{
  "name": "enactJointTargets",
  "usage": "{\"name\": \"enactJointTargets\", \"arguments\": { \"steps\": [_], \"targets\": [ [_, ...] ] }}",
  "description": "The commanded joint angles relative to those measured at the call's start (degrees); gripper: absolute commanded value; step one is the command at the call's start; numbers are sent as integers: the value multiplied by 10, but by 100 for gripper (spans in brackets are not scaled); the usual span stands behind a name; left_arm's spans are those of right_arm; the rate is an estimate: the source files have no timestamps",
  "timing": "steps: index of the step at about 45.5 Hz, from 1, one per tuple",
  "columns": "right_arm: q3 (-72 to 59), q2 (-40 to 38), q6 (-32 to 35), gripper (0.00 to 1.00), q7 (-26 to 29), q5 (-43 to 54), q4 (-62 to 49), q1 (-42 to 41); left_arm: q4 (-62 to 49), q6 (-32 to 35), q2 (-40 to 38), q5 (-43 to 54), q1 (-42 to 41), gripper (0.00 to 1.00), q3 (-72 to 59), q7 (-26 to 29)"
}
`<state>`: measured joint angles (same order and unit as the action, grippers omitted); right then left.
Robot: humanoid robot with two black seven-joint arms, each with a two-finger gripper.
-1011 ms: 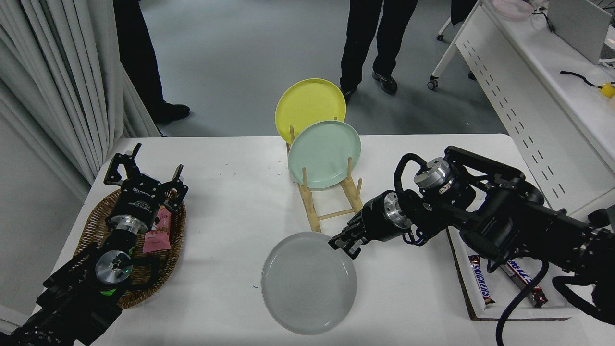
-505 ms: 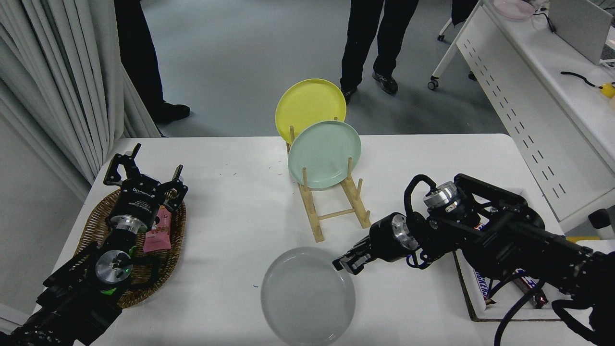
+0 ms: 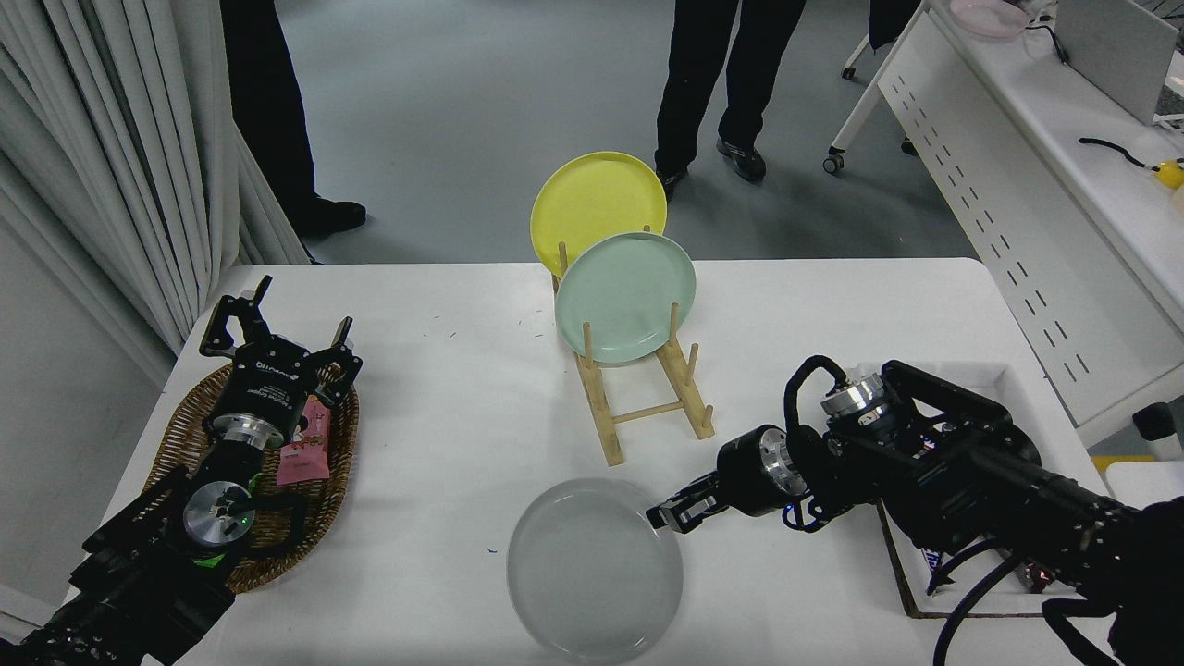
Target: Place the plate on the table
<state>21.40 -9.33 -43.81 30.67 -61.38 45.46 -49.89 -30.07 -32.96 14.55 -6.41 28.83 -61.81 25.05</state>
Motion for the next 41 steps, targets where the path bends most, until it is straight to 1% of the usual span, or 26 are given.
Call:
{"name": "enactJointTargets", "arguments": {
  "steps": [1,13,41],
  "targets": [
    [1,12,7,0,1,7,-25,3,0,0,0,0,0,100,0,0],
    [0,12,7,0,1,23,-31,11,-1,0,0,0,0,100,0,0],
    [0,-6,7,0,4,28,-30,15,0,0,0,0,0,100,-1,0]
  ]
}}
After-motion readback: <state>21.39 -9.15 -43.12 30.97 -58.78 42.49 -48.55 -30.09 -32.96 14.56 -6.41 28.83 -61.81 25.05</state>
